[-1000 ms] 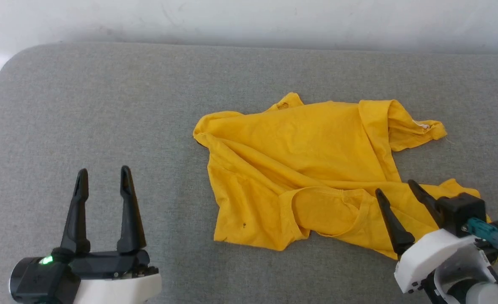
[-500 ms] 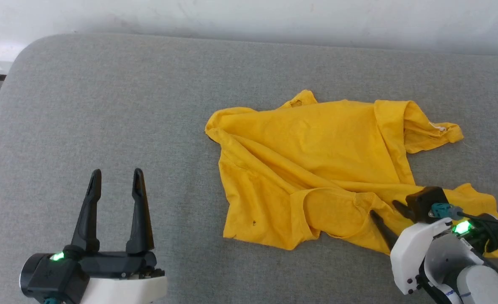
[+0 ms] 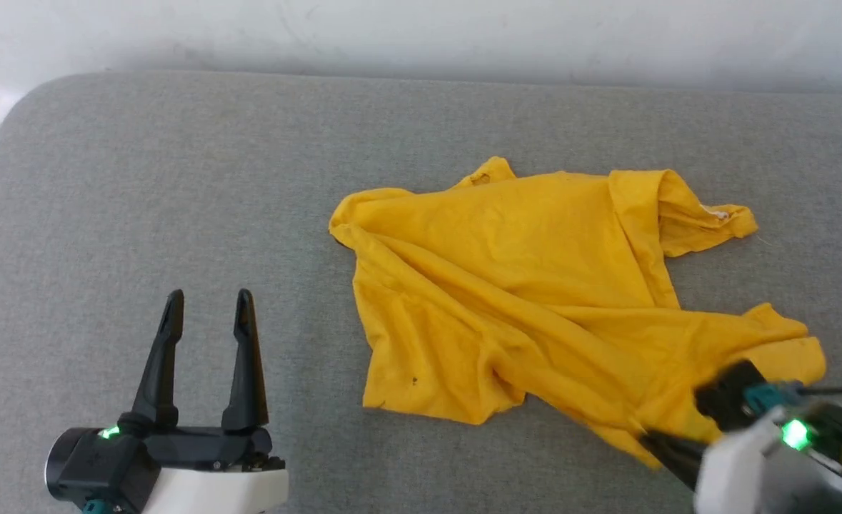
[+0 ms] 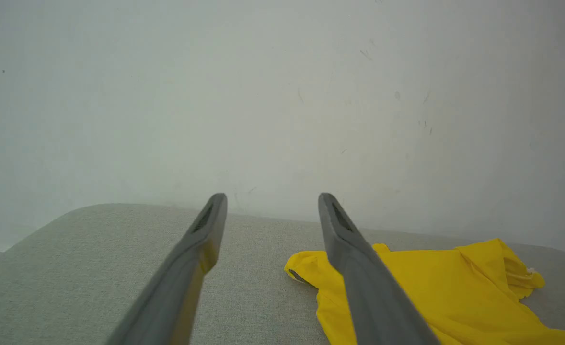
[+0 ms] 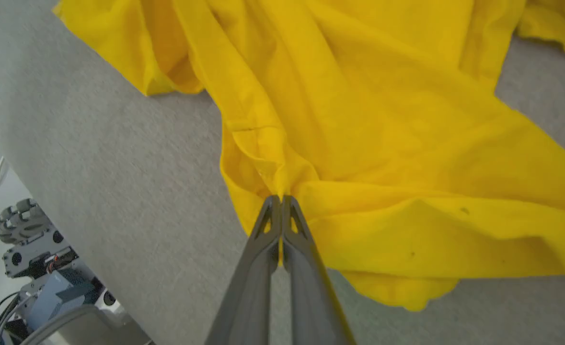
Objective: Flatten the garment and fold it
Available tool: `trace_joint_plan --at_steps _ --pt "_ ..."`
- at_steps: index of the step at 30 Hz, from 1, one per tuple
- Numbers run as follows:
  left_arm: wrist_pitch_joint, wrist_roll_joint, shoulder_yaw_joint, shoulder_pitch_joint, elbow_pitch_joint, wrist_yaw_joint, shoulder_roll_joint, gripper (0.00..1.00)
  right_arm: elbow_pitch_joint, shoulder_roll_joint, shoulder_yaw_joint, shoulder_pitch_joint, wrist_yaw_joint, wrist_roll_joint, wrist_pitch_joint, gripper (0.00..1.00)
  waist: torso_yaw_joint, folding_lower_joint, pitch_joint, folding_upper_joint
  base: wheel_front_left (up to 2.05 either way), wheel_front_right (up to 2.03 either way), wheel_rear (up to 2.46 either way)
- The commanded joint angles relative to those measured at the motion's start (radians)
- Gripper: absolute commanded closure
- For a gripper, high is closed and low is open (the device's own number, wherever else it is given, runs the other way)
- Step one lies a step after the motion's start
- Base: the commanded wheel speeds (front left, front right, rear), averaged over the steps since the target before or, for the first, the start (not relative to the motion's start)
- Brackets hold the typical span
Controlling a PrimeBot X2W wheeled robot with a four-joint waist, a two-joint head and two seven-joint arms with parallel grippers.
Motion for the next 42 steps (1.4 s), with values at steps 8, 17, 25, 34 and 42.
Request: trace_joint_plan --at_steps 8,17,25,34,42 --pt "-0.005 -0.016 -0.017 -0.017 0.019 -0.001 -0.003 0.0 -0.044 -0.101 -0.177 0.308 -0.002 0.02 0.262 1.0 -0.024 0.0 0.016 0.0 0.0 0.0 0.0" --pt "-0.005 -0.011 -0.017 -0.031 0.042 -0.014 -0.003 0.0 -0.138 0.092 -0.246 0.311 -0.002 -0.014 0.185 0.0 -0.032 0.0 0.009 0.0 0.0 0.0 0.0" --pt "-0.005 -0.011 -0.02 -0.029 0.041 -0.015 -0.003 0.0 -0.139 0.153 -0.275 0.054 -0.002 -0.083 -0.035 0.0 -0.015 0.0 -0.002 0.0 0.0 0.0 0.0" --pt "-0.005 -0.004 -0.033 -0.057 0.037 -0.021 -0.004 0.0 0.171 0.208 -0.263 -0.156 -0.002 -0.243 -0.056 0.0 0.039 0.0 0.051 0.0 0.0 0.0 0.0" --pt "-0.005 -0.013 -0.049 -0.075 0.051 -0.018 -0.004 0.0 0.412 0.205 -0.241 -0.251 -0.002 -0.301 -0.059 0.0 0.083 0.0 0.069 0.0 0.0 0.0 0.0"
